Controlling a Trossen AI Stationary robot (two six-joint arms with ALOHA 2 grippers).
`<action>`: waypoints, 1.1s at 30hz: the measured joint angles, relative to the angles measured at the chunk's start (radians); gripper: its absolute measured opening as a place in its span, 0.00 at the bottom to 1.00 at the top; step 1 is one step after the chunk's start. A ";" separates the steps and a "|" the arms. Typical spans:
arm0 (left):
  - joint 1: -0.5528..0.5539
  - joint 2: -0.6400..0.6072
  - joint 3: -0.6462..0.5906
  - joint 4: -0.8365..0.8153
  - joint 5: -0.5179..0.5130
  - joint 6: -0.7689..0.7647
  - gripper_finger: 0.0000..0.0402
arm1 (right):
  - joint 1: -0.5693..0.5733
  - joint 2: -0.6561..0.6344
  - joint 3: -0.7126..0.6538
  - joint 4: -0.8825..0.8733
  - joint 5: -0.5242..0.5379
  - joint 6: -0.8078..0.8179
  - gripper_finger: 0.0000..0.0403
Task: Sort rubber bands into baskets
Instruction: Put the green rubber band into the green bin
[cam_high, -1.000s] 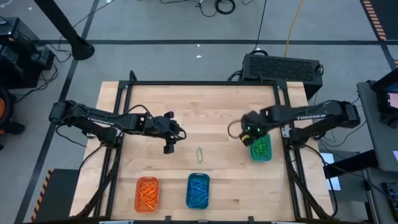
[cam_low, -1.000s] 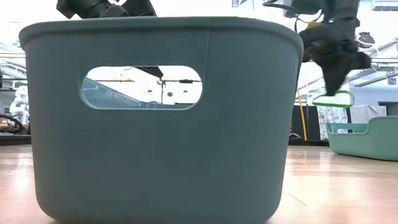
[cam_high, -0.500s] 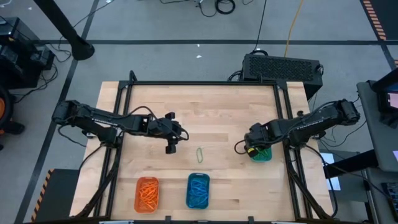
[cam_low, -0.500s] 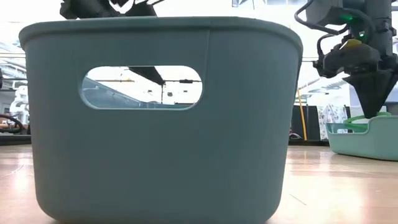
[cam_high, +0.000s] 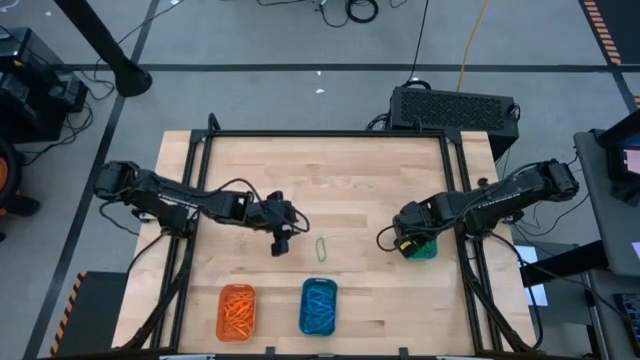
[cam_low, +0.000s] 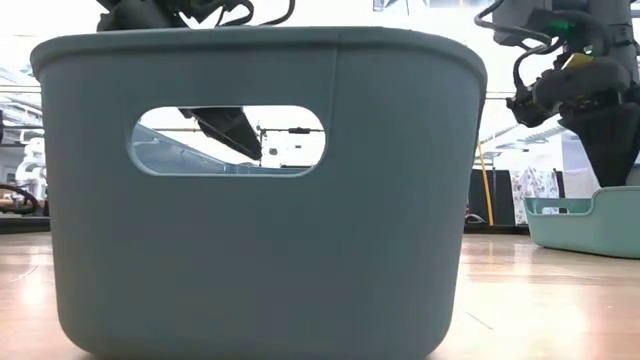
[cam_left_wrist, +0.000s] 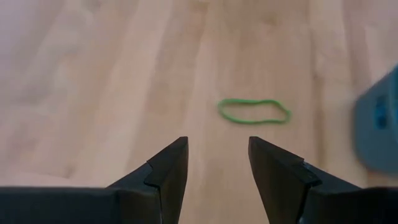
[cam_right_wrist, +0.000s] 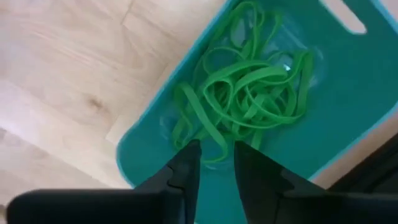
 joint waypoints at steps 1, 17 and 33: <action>-0.007 0.000 0.000 0.000 0.009 -0.022 0.44 | 0.000 0.000 0.000 0.007 -0.002 -0.002 0.23; -0.157 0.006 0.000 0.044 -0.060 -0.097 0.44 | -0.025 0.123 0.003 0.821 0.111 -0.577 0.25; -0.158 0.164 0.000 0.130 -0.074 -0.076 0.44 | -0.147 0.596 0.199 1.187 0.025 -1.080 0.25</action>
